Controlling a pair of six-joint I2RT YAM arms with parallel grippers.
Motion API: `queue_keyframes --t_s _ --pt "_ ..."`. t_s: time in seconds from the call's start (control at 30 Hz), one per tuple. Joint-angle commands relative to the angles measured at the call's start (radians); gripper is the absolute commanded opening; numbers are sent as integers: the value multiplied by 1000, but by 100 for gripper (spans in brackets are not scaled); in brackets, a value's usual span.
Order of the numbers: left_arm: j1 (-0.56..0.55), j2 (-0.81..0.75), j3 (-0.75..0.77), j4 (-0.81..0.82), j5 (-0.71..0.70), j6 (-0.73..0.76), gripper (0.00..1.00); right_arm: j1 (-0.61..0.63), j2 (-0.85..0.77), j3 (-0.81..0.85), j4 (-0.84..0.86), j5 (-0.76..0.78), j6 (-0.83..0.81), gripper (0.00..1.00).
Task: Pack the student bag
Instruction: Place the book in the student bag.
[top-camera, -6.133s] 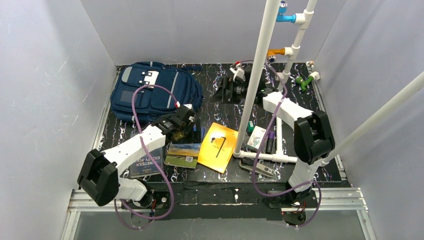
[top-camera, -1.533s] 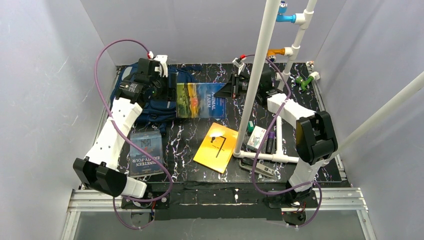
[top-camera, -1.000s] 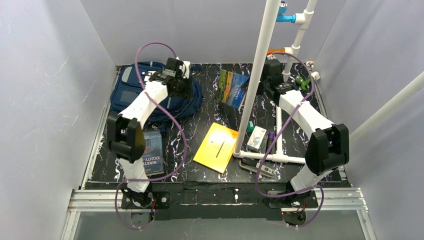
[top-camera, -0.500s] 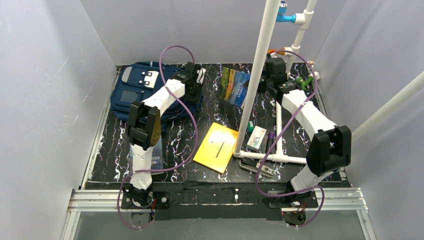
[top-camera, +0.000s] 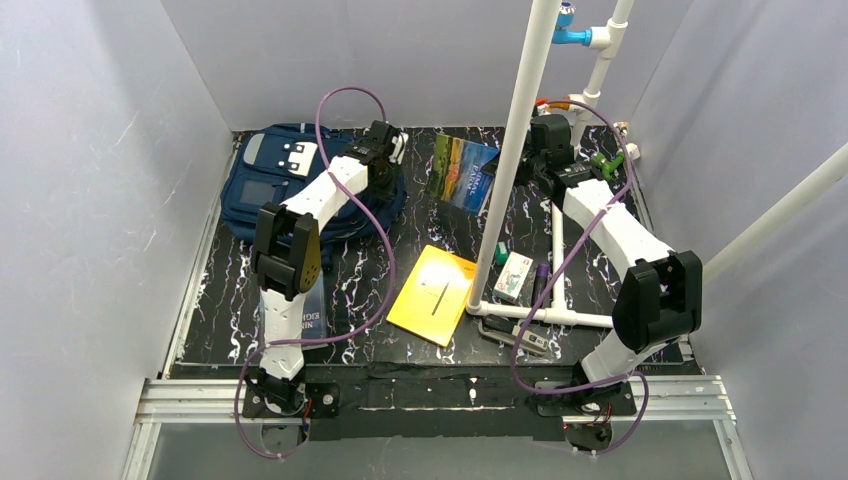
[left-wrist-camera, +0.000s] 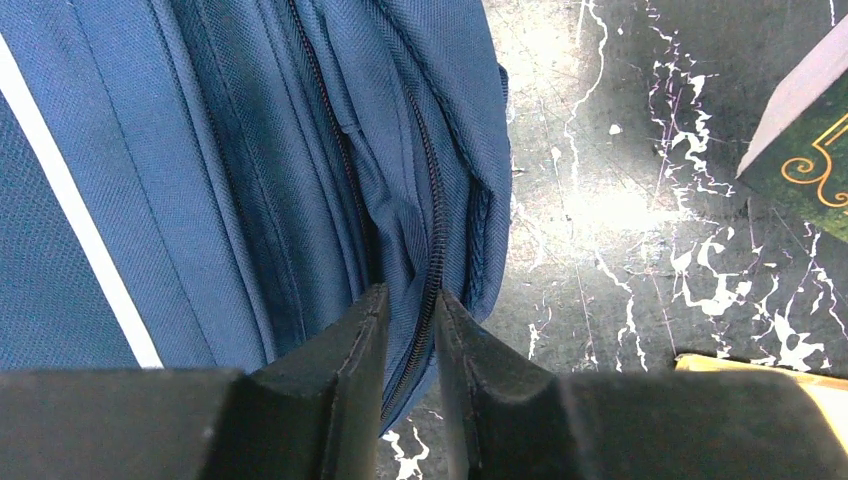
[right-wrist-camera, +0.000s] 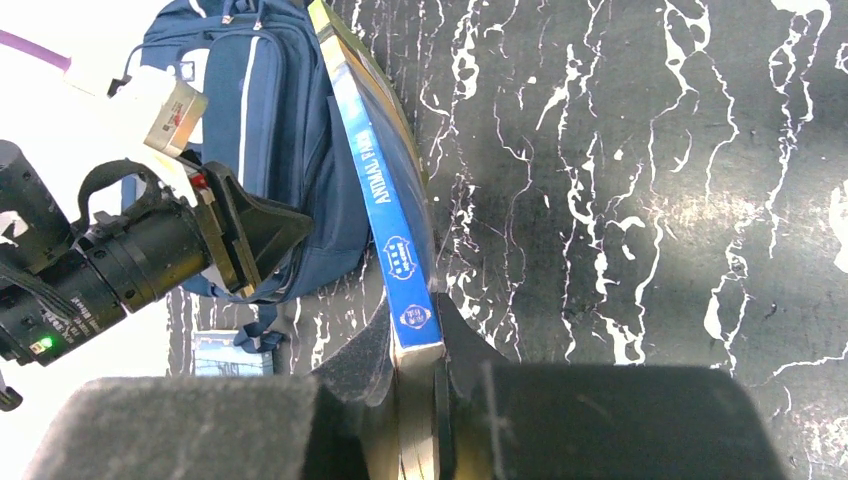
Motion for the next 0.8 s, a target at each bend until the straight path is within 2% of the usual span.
queue_keyframes --t_s 0.0,0.27,0.5,0.77 --pt "5 -46 36 -33 -9 21 20 -3 -36 13 127 -52 21 1" --pt "5 -46 33 -44 -57 27 10 -3 -38 1 135 -57 18 1" --pt "6 -69 27 -36 -67 62 12 -3 -24 -1 141 -77 28 1" --pt "4 -20 14 -39 -61 46 15 -4 -20 -9 145 -87 31 1"
